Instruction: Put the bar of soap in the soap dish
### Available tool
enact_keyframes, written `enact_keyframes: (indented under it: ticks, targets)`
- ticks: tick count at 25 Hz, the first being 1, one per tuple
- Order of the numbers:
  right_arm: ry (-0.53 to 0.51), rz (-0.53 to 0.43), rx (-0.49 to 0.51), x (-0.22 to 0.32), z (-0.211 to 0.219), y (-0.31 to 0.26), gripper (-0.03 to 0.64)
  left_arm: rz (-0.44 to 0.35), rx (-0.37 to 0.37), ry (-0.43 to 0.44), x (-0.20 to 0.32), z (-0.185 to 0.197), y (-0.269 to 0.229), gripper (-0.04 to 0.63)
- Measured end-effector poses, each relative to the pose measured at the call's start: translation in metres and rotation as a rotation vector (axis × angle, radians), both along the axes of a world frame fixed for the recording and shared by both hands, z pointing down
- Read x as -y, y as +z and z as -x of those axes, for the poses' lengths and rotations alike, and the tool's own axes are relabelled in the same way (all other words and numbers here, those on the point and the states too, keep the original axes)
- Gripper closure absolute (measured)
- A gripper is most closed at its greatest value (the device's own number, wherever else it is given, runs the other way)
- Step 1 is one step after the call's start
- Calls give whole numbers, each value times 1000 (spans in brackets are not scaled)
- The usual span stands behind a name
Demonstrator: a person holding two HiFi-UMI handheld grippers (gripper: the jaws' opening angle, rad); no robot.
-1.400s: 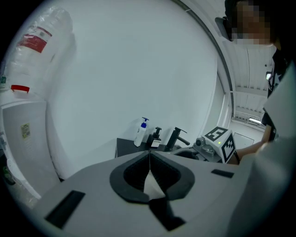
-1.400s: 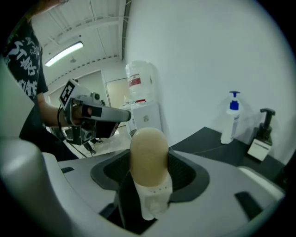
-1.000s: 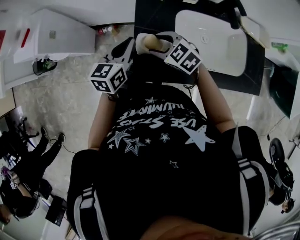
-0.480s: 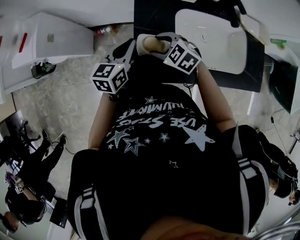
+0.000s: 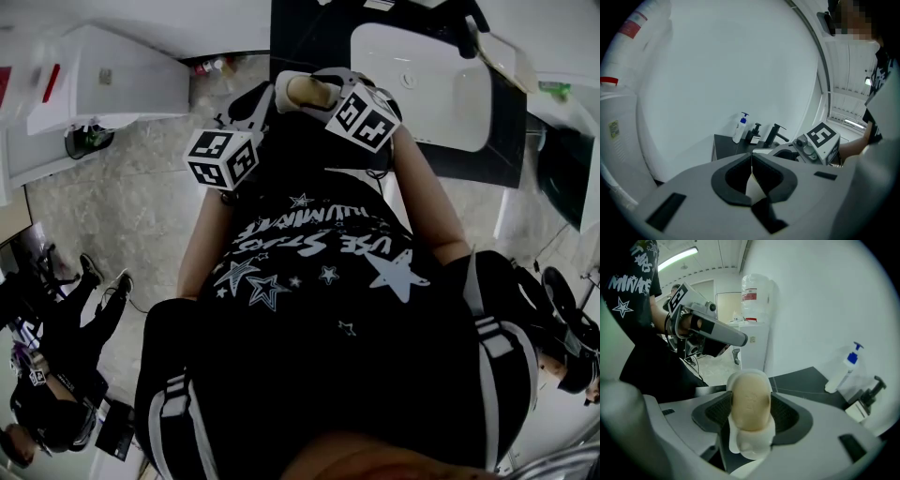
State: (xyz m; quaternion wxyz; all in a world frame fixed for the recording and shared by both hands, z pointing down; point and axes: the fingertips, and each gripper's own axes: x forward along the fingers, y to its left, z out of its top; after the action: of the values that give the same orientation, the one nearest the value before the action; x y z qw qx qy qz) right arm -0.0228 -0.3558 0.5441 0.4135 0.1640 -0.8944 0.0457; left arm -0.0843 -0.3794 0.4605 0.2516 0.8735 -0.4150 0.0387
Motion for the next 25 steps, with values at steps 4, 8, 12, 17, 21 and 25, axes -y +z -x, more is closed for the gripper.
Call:
enact_keyframes:
  ticks: [4, 8, 12, 17, 21, 25]
  targets:
    - [2, -17, 17, 0, 1, -6, 351, -15, 2, -16, -2, 4, -5, 583]
    - [26, -20, 94, -2, 0, -25, 351, -31, 10, -36, -6, 5, -13, 583]
    - [30, -11, 144, -8, -4, -35, 351, -44, 17, -63, -13, 4, -20, 583]
    - [32, -17, 228, -19, -10, -50, 353, -56, 43, -90, -27, 0, -29, 583]
    - [41, 3, 283, -35, -21, -54, 401, -54, 52, -102, -44, -11, -34, 583]
    - [39, 30, 339, -47, -22, -58, 422, -59, 35, -103, -59, -21, -46, 583]
